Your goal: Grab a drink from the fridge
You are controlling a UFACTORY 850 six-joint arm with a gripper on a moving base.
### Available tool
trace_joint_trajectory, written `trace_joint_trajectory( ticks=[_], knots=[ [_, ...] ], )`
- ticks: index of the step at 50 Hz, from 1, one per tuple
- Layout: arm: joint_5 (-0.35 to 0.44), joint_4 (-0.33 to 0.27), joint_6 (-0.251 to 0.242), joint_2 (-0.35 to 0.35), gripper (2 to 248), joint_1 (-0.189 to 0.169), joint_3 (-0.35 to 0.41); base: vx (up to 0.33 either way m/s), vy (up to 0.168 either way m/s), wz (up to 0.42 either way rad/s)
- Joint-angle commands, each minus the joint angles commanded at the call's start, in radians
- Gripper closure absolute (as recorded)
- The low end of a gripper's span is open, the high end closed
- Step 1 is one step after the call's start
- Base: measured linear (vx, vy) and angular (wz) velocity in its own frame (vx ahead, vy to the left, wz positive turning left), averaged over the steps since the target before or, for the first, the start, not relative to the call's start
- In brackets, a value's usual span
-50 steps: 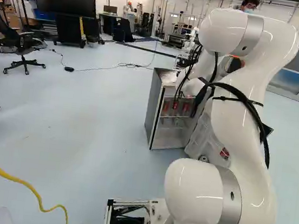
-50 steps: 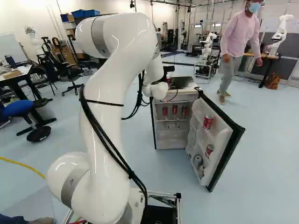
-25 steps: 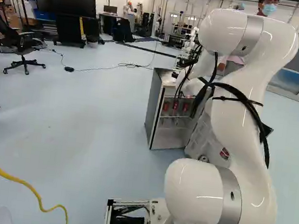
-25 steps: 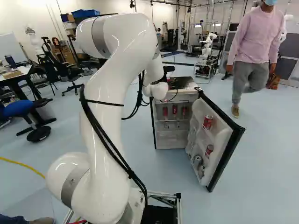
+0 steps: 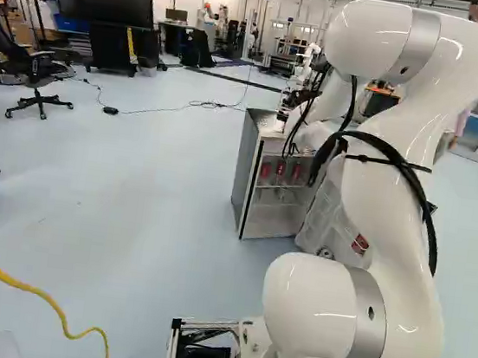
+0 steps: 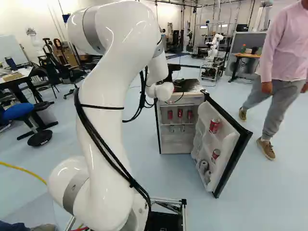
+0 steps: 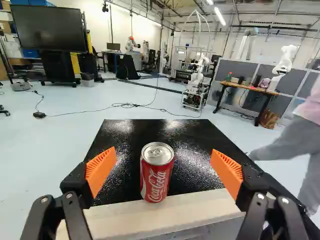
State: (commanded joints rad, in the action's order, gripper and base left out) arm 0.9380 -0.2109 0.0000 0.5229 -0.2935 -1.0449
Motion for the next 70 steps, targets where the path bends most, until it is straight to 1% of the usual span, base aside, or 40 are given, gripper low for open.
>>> trace_joint_trajectory(
  ticks=[22, 32, 52, 70],
  knots=[
    [-0.002, 0.000, 0.000, -0.084, 3, -0.058, 0.055, 0.000, 0.000, 0.000],
    [-0.025, 0.011, 0.000, -0.114, 3, -0.086, 0.069, 0.000, 0.000, 0.000],
    [-0.128, 0.062, 0.000, -0.166, 3, -0.144, 0.085, 0.000, 0.000, 0.000],
    [-0.261, 0.147, 0.000, -0.206, 3, -0.197, 0.091, 0.000, 0.000, 0.000]
  ],
)
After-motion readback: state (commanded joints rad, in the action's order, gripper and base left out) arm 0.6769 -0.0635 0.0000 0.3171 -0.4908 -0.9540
